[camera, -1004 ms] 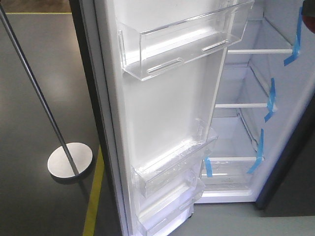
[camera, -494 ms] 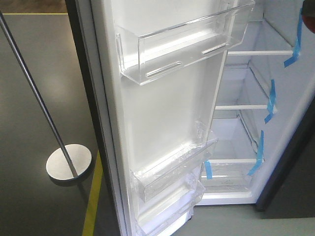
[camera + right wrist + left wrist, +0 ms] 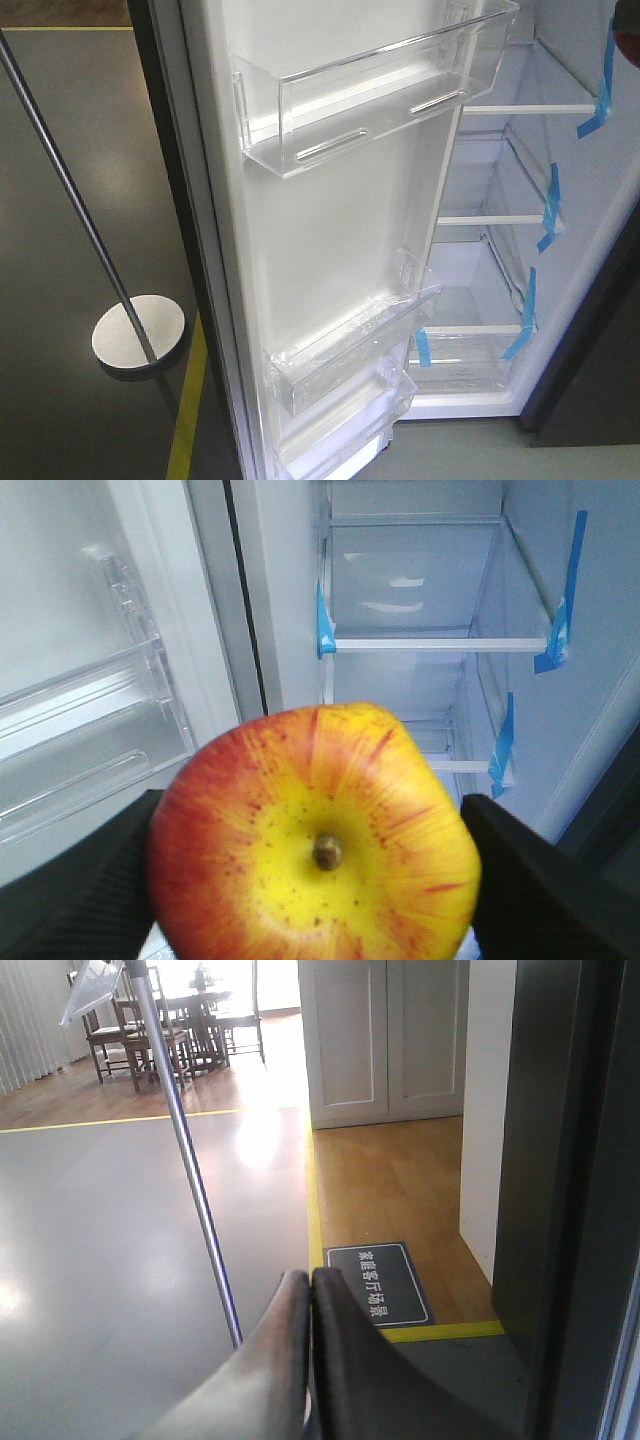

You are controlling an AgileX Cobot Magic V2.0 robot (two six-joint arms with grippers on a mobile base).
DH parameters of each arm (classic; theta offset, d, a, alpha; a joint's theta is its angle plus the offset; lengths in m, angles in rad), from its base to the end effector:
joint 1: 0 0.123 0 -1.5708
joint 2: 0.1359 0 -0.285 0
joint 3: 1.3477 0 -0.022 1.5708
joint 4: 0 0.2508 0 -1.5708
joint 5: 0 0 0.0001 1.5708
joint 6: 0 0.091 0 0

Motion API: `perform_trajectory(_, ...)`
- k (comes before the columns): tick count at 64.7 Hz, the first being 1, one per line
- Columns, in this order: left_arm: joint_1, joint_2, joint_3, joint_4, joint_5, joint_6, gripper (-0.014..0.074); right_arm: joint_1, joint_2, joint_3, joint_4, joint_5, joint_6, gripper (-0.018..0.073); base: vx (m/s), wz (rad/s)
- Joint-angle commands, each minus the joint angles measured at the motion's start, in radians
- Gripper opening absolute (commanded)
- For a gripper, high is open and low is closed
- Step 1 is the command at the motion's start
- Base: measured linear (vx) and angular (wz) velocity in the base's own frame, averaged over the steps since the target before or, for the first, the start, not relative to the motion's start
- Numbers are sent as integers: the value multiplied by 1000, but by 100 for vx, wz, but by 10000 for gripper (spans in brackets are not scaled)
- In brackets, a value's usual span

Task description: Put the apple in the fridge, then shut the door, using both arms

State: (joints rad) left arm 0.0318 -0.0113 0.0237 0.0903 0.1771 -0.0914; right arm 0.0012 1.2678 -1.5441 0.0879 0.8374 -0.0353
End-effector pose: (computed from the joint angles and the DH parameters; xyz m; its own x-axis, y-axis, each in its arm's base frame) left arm 0.0561 0.0032 0.1898 -0.1013 -0.0057 -0.9948 -0.0478 0.9989 -0.0009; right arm 0.2600 0.0063 0.4724 -0.4559 0.0230 -0.8897 -0.0485 0.9975 0.0507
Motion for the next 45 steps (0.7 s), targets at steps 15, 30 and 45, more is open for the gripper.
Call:
perform_trajectory(15, -3, -15, -17, 0, -76, -11, -6, -1, -25, -30, 1, -82, -4, 185, 1, 0)
perform_trajectory(30, -3, -15, -17, 0, -76, -11, -6, -1, -25, -30, 1, -82, -4, 185, 1, 0)
perform_trajectory(45, -3, -15, -17, 0, -76, -11, -6, -1, -25, -30, 1, -82, -4, 185, 1, 0)
